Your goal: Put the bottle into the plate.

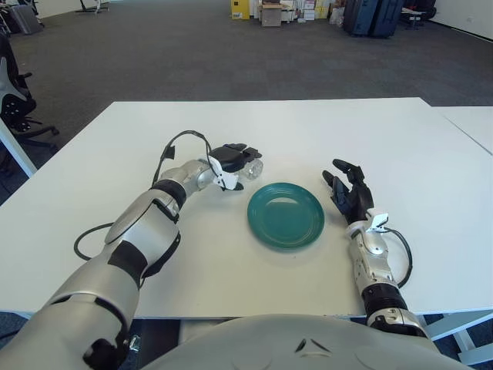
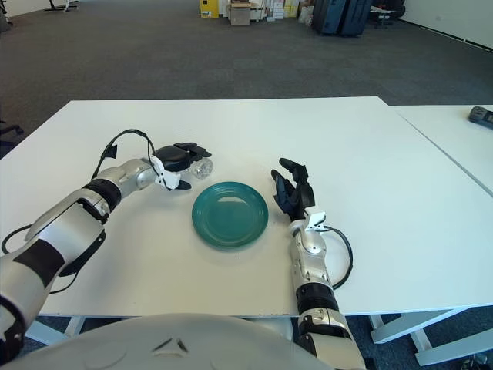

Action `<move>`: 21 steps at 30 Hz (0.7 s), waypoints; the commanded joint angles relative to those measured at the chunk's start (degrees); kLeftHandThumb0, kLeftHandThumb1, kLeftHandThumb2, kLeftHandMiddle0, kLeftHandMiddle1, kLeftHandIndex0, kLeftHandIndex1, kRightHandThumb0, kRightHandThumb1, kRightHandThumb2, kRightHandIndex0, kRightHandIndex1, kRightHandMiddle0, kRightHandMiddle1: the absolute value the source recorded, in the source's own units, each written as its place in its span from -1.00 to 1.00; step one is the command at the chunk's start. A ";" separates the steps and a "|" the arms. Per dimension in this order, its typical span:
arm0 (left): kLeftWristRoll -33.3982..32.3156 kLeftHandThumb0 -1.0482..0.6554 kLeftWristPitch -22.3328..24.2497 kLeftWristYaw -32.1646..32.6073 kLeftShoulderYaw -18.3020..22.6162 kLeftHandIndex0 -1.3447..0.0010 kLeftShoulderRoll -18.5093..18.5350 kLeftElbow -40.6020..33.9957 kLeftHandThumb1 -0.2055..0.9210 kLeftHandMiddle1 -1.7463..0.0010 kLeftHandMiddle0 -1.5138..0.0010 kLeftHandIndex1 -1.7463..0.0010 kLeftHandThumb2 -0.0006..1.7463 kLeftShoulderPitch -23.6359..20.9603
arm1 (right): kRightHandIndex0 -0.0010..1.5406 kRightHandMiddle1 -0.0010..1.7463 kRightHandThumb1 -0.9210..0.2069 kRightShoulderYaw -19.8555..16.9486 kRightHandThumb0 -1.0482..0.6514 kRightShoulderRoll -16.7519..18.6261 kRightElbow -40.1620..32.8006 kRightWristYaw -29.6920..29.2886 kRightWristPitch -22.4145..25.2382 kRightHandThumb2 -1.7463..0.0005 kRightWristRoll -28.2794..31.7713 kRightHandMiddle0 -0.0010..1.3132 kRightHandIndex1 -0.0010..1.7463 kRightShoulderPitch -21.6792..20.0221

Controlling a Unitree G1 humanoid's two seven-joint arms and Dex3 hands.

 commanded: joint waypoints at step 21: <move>9.15 0.76 5.04 13.33 -7.81 1.00 1.50 3.40 -0.11 -0.98 0.19 -0.98 0.51 0.83 | -0.30 0.19 -1.00 -0.26 -0.54 -0.10 -0.91 -1.92 5.51 0.30 -0.57 -1.00 -0.90 3.73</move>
